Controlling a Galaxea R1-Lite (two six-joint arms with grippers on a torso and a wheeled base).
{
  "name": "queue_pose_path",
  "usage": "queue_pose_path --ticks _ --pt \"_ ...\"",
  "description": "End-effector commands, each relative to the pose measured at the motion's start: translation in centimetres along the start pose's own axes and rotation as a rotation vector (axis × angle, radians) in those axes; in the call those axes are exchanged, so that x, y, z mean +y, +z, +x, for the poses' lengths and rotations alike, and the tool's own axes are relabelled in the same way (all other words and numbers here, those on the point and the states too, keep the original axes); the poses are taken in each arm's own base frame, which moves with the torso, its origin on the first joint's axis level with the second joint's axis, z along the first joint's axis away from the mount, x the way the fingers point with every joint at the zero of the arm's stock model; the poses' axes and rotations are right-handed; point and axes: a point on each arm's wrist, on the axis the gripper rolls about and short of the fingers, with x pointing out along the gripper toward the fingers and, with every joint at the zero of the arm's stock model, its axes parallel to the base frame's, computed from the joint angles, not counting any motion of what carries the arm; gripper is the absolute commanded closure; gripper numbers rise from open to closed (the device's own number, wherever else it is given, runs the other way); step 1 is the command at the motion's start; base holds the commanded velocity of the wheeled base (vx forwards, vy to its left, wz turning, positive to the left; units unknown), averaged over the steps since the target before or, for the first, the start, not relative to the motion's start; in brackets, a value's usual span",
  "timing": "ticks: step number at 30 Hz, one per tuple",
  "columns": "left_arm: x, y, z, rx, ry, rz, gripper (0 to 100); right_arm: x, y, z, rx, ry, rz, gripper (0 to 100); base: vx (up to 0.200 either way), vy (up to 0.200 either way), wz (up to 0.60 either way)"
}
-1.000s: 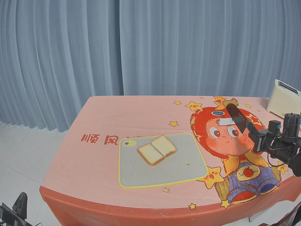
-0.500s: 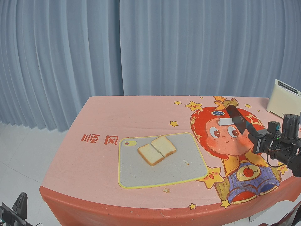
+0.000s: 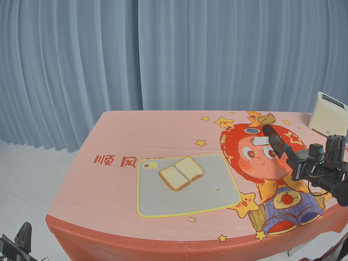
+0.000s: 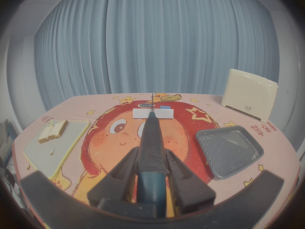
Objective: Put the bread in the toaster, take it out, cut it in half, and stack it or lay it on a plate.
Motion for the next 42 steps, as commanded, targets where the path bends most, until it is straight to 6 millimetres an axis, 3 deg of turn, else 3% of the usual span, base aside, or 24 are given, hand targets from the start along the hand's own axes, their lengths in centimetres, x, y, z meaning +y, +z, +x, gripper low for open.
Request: queue_pose_path --ticks 1,20,21,42 --pt "-0.01 -0.48 0.13 0.018 0.000 -0.001 100 0.00 -0.13 0.04 0.006 0.000 -0.001 100 0.000 0.000 0.00" --pt "-0.01 -0.48 0.13 0.018 0.000 -0.001 100 0.00 -0.36 0.42 0.021 -0.002 0.002 100 0.000 0.000 0.00" --pt "-0.01 -0.48 0.13 0.018 0.000 -0.001 100 0.00 -0.32 0.43 0.020 -0.002 0.002 0 0.000 0.000 0.00" --pt "-0.01 -0.48 0.13 0.018 0.000 -0.001 100 0.09 0.13 0.14 -0.005 0.002 0.003 0 0.000 0.000 0.00"
